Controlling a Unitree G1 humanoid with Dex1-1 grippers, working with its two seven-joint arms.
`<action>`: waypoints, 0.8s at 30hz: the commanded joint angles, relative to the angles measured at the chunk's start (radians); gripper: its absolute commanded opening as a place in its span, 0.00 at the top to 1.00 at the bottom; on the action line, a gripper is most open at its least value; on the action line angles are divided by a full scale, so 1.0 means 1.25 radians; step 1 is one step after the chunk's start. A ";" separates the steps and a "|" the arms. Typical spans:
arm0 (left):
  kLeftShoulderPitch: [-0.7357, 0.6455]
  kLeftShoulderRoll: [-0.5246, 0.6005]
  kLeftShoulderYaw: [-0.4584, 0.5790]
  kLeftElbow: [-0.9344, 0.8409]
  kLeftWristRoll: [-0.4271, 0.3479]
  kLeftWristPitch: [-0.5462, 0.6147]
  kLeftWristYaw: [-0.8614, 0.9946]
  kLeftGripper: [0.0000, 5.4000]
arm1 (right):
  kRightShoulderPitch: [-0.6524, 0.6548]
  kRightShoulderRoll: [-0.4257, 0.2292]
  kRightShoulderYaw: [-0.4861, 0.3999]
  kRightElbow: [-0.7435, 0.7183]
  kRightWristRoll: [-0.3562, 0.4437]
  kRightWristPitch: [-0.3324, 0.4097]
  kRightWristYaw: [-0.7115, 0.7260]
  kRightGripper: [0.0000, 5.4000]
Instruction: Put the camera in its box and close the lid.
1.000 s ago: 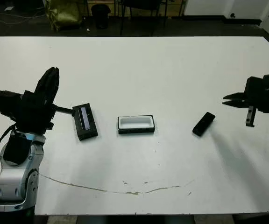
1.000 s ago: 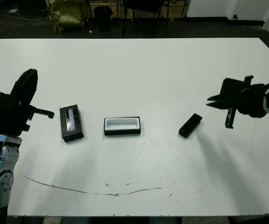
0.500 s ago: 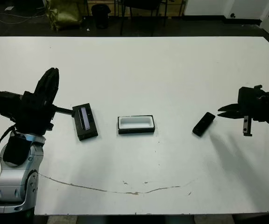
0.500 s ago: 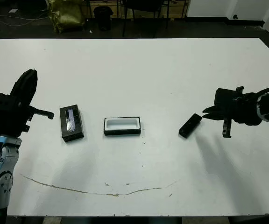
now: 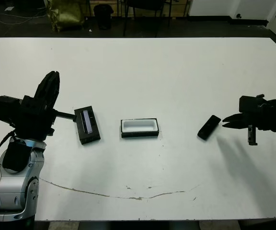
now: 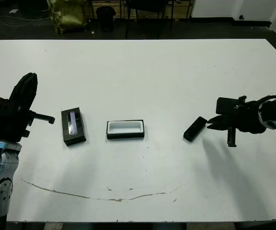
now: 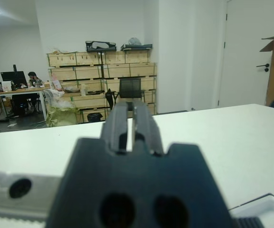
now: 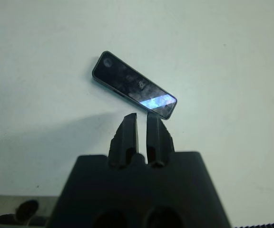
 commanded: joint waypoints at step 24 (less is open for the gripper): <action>0.018 0.002 0.002 0.008 -0.002 0.002 -0.003 1.00 | 0.009 0.037 0.035 0.061 -0.056 -0.009 -0.035 0.99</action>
